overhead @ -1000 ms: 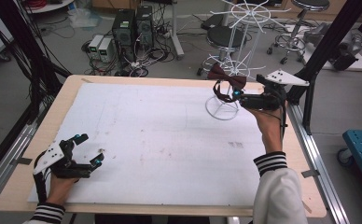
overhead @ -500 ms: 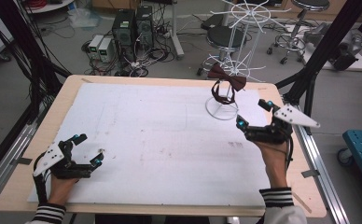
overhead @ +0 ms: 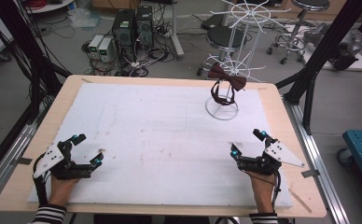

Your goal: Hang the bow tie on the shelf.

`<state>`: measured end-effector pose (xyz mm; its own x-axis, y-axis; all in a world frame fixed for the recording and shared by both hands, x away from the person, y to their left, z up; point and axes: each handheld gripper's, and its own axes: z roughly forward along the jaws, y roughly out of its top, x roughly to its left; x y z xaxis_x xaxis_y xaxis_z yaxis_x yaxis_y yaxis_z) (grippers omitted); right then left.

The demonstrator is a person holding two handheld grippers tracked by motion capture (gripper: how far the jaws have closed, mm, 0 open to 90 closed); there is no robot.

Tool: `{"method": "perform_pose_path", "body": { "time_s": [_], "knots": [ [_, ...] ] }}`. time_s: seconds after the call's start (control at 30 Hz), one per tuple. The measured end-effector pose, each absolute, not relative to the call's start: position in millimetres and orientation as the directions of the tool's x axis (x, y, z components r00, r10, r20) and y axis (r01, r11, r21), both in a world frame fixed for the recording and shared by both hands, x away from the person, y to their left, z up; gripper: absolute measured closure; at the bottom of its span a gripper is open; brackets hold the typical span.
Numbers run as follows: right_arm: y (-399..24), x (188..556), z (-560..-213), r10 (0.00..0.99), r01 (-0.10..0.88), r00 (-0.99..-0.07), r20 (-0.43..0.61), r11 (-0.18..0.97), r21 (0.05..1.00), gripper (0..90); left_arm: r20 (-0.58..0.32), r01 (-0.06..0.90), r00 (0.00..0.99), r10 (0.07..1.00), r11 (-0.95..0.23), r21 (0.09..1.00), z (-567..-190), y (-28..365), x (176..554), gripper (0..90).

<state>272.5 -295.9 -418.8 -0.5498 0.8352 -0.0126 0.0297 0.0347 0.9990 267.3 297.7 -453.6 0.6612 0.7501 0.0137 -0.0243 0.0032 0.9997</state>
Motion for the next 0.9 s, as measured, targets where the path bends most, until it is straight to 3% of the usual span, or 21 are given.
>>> {"method": "perform_pose_path", "body": {
  "time_s": [0.43,0.9],
  "knots": [
    [-291,275,-451,0.840,0.065,-0.543,0.003,0.038,0.997,0.6,0.020,-0.034,0.658,0.752,0.003,0.999,-454,297,266,1.7],
    [-288,272,-452,0.846,0.049,-0.533,-0.023,0.058,0.997,0.6,0.017,-0.047,0.645,0.764,0.018,0.999,-455,298,264,1.7]
  ]
}}
